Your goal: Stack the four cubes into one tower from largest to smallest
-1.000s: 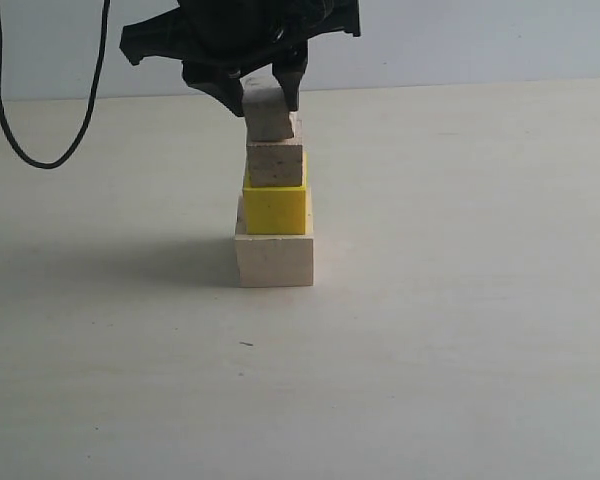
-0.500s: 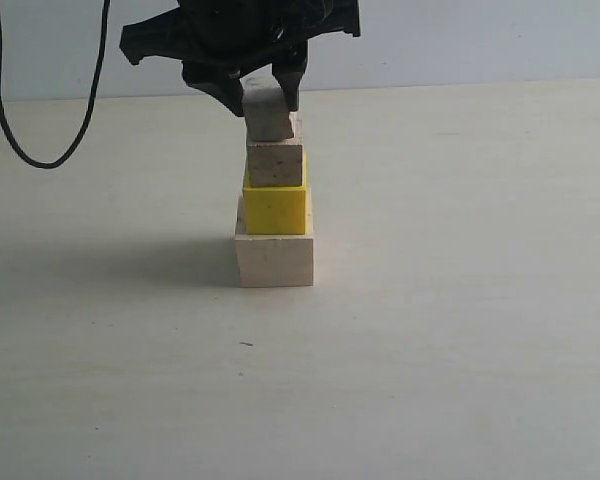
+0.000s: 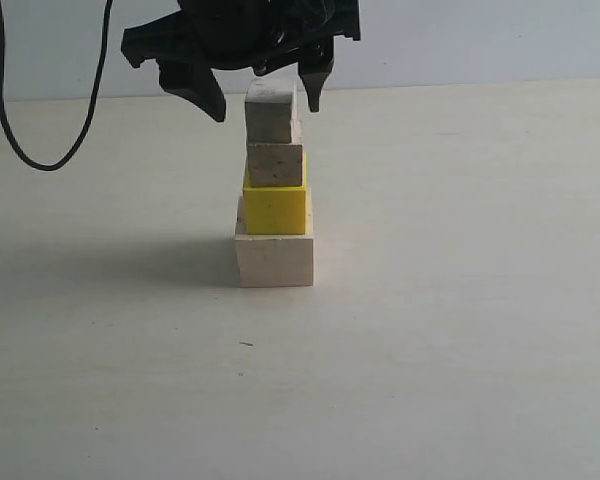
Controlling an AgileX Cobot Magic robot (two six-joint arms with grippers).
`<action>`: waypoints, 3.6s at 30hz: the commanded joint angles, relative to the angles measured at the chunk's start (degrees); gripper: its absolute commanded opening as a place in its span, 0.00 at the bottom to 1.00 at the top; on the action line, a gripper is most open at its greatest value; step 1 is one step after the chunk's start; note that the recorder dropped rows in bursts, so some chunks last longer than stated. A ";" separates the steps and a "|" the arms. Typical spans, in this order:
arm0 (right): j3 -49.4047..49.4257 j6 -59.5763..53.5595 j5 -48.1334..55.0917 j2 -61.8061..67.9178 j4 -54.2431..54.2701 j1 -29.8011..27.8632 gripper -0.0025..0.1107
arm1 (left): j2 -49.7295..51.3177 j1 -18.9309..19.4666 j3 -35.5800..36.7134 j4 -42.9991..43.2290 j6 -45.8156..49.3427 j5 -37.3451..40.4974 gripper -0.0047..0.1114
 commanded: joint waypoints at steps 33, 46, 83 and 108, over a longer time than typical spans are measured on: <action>0.33 -0.67 -0.78 -0.38 -0.14 0.10 0.02 | -0.61 -0.37 0.07 -4.67 1.80 -0.17 0.70; 0.33 -0.67 -0.78 -0.38 -0.14 0.10 0.02 | -0.61 -0.37 0.07 -5.21 2.39 -0.17 0.65; 0.33 -0.67 -0.78 -0.38 -0.14 0.10 0.02 | -4.78 -0.37 -0.55 -3.83 3.52 -0.17 0.66; 0.33 -0.66 -0.68 -0.38 -0.71 0.10 0.02 | -26.36 -0.37 0.69 -2.54 23.11 -0.17 0.04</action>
